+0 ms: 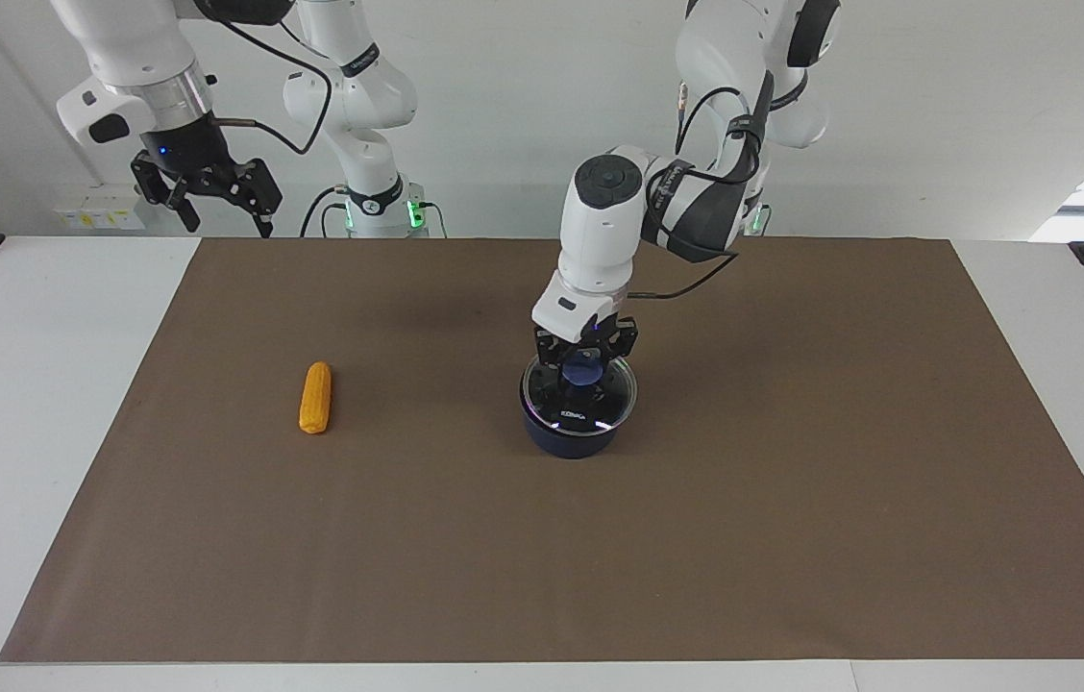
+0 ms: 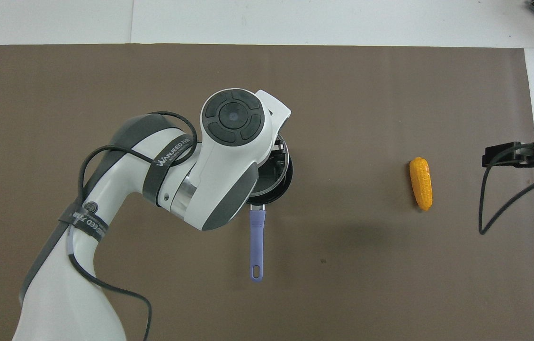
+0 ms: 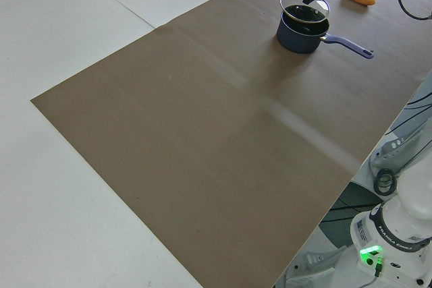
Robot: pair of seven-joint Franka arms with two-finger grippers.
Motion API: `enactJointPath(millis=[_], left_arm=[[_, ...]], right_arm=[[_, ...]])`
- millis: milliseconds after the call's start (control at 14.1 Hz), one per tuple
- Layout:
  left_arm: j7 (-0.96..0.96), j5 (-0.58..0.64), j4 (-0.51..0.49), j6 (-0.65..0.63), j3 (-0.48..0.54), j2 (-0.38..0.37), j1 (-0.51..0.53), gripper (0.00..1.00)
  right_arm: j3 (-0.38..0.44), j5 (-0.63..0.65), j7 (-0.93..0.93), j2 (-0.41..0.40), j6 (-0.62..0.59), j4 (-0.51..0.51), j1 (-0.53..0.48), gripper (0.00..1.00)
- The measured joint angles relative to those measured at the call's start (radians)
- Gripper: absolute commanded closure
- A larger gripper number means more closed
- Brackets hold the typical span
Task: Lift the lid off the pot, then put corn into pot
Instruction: 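Lift the lid off with the left gripper while the right gripper reaches the corn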
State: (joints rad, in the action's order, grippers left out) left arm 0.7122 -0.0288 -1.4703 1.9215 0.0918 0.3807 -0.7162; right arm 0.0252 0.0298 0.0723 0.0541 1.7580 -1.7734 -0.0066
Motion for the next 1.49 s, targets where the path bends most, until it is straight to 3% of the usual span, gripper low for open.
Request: enactJointPath(millis=[283,425,850,1204,1488], left_arm=[[-0.094,0.004,-0.004,-0.043,0.005,-0.040,0.081,1.00],[-0.189,0.004,-0.025,-0.057,0.007,-0.061,0.139,1.00],[-0.445,0.004,-0.177,-0.060,0.009,-0.159,0.303,1.00],[-0.557,0.004,-0.292,-0.055,0.009,-0.238,0.385,1.00],[-0.642,0.004,-0.443,0.023,0.009,-0.318,0.446,1.00]], right_arm=[[-0.001,-0.023,-0.027,-0.186,0.197,-0.042,0.000,0.00],[-0.001,-0.026,-0.040,-0.234,0.252,-0.064,0.000,0.00],[-0.002,-0.028,-0.146,-0.263,0.458,-0.248,0.007,0.00],[-0.002,-0.028,-0.155,-0.352,0.541,-0.272,0.009,0.00],[0.001,-0.028,-0.211,-0.363,0.528,-0.275,0.005,0.00]])
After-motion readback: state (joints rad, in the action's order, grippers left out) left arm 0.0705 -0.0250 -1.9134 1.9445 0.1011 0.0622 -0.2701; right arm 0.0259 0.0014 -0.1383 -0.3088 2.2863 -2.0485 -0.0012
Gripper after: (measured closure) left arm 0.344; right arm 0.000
